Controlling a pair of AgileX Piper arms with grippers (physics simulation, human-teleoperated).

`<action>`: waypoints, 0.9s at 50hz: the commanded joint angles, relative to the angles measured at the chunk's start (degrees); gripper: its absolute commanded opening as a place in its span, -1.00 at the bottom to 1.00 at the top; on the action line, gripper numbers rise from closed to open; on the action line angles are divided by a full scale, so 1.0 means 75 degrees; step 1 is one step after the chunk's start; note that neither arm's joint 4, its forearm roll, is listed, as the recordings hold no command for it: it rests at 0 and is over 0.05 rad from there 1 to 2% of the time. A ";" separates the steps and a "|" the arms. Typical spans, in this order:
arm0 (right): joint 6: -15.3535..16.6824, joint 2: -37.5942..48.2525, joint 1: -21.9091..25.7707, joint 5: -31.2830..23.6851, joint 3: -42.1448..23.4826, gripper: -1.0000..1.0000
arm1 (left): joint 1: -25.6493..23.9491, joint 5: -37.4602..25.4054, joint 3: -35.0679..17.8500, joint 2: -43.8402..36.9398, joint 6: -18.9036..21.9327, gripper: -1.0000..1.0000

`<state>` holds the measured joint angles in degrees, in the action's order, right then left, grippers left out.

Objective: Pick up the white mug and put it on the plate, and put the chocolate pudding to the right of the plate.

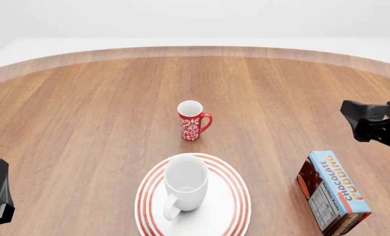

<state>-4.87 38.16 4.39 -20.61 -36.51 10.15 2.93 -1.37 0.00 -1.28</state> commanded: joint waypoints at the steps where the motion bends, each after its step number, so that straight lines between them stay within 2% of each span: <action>1: -0.0216 -0.0818 0.0211 0.0084 0.0199 1.00 | -0.0001 0.0000 0.0000 0.0000 -0.0001 1.00; 10: -0.0261 -0.2080 0.0235 0.0139 0.0343 1.00 | 0.0003 0.0004 0.0000 0.0000 0.0001 1.00; 12: -0.0285 -0.2548 0.0132 0.0182 0.0436 1.00 | -0.0002 -0.0003 0.0000 0.0000 0.0007 1.00; 16: 0.0019 -0.3776 0.0271 0.0106 0.0534 1.00 | -0.0021 -0.0009 -0.0008 0.0000 0.0036 1.00; 20: -0.0140 -0.4843 0.0289 -0.0024 0.0725 1.00 | -0.0024 -0.0006 -0.0015 0.0000 0.0049 1.00; 21: -0.0202 -0.5067 0.0284 -0.0007 0.0699 1.00 | -0.0026 -0.0005 -0.0015 0.0000 0.0051 1.00; 22: -0.0465 -0.5086 0.0221 0.0286 0.0499 1.00 | -0.0037 -0.0015 -0.0028 0.0000 0.0060 1.00; 24: -0.0495 -0.5087 0.0175 0.0398 0.0429 1.00 | -0.0037 -0.0017 -0.0028 0.0000 0.0061 1.00; 25: -0.0846 -0.5087 0.0120 0.0576 0.0317 1.00 | -0.0039 -0.0020 -0.0033 0.0000 0.0069 1.00; 27: -0.0939 -0.5087 0.0058 0.0597 0.0294 1.00 | -0.0034 -0.0022 -0.0035 0.0000 0.0074 1.00; 28: -0.1183 -0.5087 -0.0086 0.0814 0.0243 1.00 | -0.0031 -0.0022 -0.0040 0.0000 0.0079 1.00; 33: -0.1263 -0.5087 -0.0155 0.0880 0.0233 1.00 | -0.0030 -0.0024 -0.0043 0.0000 0.0085 1.00; 34: -0.2087 -0.5087 -0.0366 0.1263 0.0243 1.00 | -0.0017 -0.0023 -0.0061 0.0000 0.0120 1.00; 39: -0.2377 -0.5087 -0.0445 0.1497 0.0297 1.00 | -0.0037 -0.0011 -0.0069 0.0000 0.0176 1.00; 40: -0.2602 -0.5087 -0.0481 0.1614 0.0489 1.00 | -0.0037 -0.0007 -0.0068 0.0000 0.0183 1.00; 45: -0.2953 -0.5087 -0.0485 0.2046 0.0604 1.00 | -0.0024 0.0026 -0.0070 0.0000 0.0203 1.00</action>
<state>-20.28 1.36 2.11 -10.40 -33.46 9.96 2.90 -1.79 0.00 -0.22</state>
